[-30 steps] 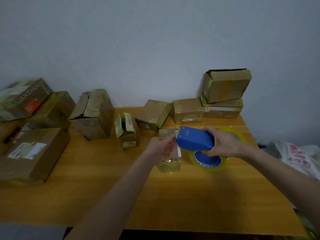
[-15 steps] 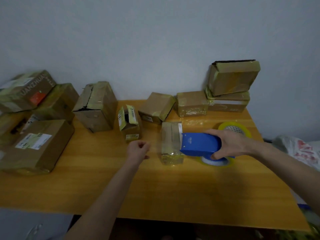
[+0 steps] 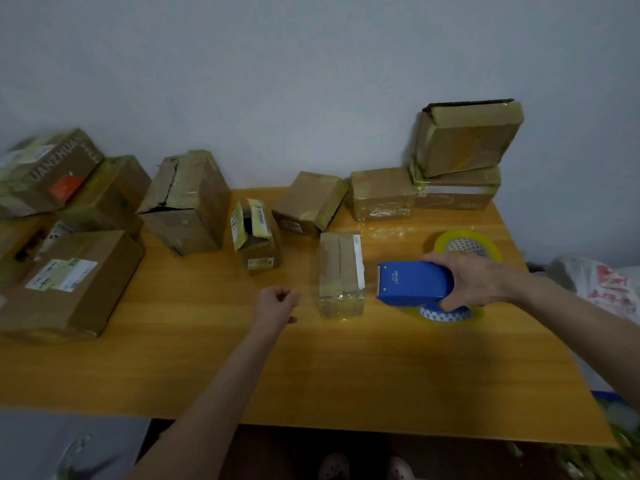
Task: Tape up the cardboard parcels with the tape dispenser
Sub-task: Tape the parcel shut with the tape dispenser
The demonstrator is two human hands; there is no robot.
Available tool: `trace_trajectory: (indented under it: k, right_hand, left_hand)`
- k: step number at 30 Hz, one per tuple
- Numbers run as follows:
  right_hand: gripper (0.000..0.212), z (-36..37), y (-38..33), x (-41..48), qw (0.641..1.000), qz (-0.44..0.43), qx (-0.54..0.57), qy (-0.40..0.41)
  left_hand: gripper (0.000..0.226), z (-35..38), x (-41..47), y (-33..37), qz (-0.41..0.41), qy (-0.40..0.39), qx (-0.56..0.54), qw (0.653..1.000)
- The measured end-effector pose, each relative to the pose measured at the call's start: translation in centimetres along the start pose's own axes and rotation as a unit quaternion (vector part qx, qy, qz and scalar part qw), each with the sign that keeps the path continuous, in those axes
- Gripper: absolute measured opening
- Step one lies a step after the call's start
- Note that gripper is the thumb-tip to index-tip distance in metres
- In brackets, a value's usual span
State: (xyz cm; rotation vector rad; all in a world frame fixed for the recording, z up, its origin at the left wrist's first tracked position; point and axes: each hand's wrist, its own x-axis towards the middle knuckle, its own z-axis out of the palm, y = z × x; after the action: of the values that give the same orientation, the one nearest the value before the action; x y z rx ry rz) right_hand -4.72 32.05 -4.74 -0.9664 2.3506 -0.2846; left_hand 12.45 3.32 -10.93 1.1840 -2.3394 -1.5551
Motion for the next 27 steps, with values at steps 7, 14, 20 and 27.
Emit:
trace_trajectory:
  k: [7, 14, 20, 27]
  right_hand:
    - [0.074, 1.5, 0.6, 1.6, 0.999, 0.025, -0.019, -0.041]
    - [0.072, 3.3, -0.1, 3.5, 0.996, 0.047, -0.043, -0.063]
    - [0.068, 3.6, -0.5, 3.8, 0.994, 0.069, -0.058, -0.059]
    - [0.073, 3.9, -0.4, 3.4, 0.996, 0.068, -0.055, -0.035]
  left_hand:
    - [0.015, 1.5, 0.8, -0.4, -0.032, -0.002, 0.018, 0.999]
    - [0.02, 3.5, 1.2, -0.8, -0.06, -0.019, 0.049, 0.997]
    - [0.048, 3.5, 1.7, -1.2, -0.096, -0.056, 0.062, 0.992]
    - [0.052, 4.6, -2.0, 0.8, 0.354, -0.013, 0.289, 0.889]
